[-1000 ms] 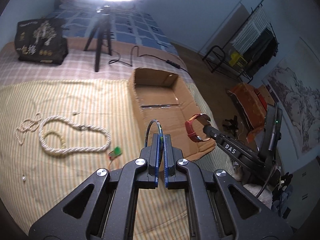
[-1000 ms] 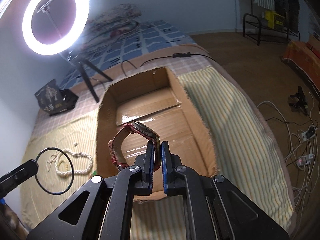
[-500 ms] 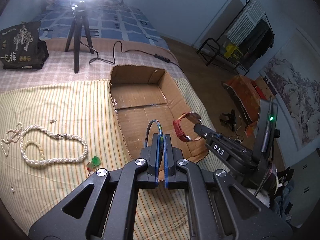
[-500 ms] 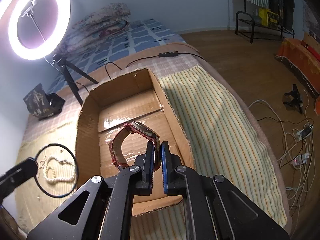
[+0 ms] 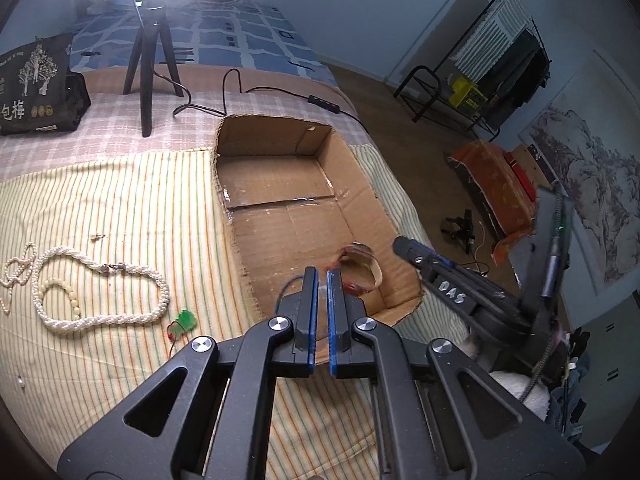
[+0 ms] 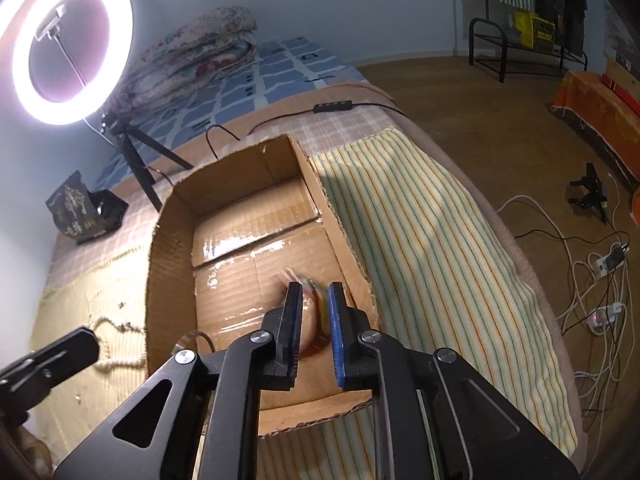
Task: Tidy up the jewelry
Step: 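Carry the watch into the cardboard box and open the right tool while the left carries the bangle, then lower the black bangle into the box and open the left tool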
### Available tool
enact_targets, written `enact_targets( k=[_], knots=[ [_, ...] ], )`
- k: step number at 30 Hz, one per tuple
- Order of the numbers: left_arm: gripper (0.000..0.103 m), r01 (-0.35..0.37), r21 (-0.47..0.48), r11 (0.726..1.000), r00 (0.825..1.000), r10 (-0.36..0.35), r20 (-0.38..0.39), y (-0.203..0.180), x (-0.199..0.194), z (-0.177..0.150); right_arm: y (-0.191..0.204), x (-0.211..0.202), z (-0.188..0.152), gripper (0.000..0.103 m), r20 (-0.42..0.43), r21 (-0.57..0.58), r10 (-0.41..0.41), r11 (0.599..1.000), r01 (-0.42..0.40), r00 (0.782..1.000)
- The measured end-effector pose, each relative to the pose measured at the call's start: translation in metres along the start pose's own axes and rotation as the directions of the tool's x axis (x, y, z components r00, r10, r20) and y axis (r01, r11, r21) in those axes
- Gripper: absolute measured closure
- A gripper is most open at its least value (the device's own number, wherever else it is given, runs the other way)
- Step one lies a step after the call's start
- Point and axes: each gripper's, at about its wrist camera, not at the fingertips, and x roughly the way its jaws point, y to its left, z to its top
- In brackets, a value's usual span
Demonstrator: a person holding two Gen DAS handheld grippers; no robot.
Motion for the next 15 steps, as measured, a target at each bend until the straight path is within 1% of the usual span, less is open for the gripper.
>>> enact_targets(
  k=[7,15],
  knots=[
    [0.102,-0.026,0.017,1.0,1.0,0.026,0.017,0.005,-0.01,-0.001,0.003,-0.009,0.001,0.092,0.023,-0.006,0.006,1.0,-0.006,1.0],
    [0.102,-0.04,0.011,0.999,0.999,0.039,0.036,0.013,-0.025,-0.003,0.012,-0.02,0.002,0.092,0.036,-0.029,0.0,1.0,0.001,0.999]
  ],
)
